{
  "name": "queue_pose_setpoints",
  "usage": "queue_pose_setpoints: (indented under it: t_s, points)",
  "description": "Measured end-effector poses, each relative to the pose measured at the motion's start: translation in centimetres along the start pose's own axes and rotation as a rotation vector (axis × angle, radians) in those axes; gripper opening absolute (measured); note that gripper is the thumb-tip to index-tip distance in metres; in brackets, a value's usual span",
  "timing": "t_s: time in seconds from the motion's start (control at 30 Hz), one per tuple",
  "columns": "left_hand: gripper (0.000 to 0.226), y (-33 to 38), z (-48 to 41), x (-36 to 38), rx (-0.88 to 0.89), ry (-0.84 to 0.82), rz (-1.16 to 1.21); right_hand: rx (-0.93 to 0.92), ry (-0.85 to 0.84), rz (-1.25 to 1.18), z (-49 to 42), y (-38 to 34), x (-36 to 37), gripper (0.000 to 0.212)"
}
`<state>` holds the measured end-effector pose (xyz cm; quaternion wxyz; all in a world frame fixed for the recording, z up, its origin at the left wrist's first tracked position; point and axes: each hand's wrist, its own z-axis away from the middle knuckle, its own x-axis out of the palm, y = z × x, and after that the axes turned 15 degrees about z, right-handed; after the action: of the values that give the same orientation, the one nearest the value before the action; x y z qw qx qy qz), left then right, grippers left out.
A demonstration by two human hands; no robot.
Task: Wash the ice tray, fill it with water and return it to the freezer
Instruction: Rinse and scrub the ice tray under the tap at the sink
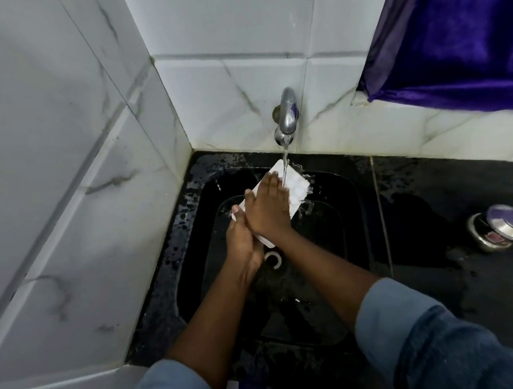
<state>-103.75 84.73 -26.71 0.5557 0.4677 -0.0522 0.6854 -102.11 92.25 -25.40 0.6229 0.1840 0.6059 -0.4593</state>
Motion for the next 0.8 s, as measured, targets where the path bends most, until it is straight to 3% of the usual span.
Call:
queue_pose_setpoints:
  t_s: [0.1, 0.23, 0.3, 0.4, 0.47, 0.53, 0.57, 0.67, 0.77, 0.8]
  points:
    - [0.079, -0.3, 0.7, 0.1, -0.004, -0.079, -0.035, 0.131, -0.026, -0.044, -3.5, 2.6, -2.0, 0.083]
    - [0.051, -0.5, 2.8, 1.9, 0.125, -0.031, -0.141, 0.373, -0.048, -0.173, -5.6, 4.0, -4.7, 0.085]
    - [0.045, -0.4, 2.9, 2.8, 0.209, -0.033, -0.260, 0.411, -0.101, -0.427, -4.9, 3.1, -3.6, 0.086]
    - [0.036, 0.0, 2.9, 4.5, 0.339, -0.110, -0.636, 0.485, -0.333, -1.094, -2.7, 2.6, -2.8, 0.074]
    - [0.051, -0.2, 3.1, 5.0, 0.268, -0.251, -0.828, 0.452, -0.482, -1.454, -0.9, 4.2, -4.2, 0.056]
    - [0.082, -1.0, 3.4, 5.2, 0.049, -0.338, -0.907, 0.397, -0.541, -1.610, 0.4, 5.8, -4.5, 0.043]
    - [0.085, -1.5, 3.3, 5.8, -0.007, -0.351, -0.984, 0.338, -0.542, -1.689, 1.4, 6.4, -4.5, 0.039]
    - [0.066, -2.6, 1.9, 8.1, 0.150, -0.266, -1.423, 0.234, -0.540, -1.893, 4.0, 6.5, -3.8, 0.050]
    - [0.074, -2.1, -0.6, 9.3, 0.234, -0.172, -1.541, 0.159, -0.430, -1.845, 5.5, 7.5, -3.4, 0.056]
    - [0.075, -1.7, -1.4, 9.4, 0.301, -0.164, -1.566, 0.146, -0.468, -1.841, 5.6, 8.0, -3.4, 0.056]
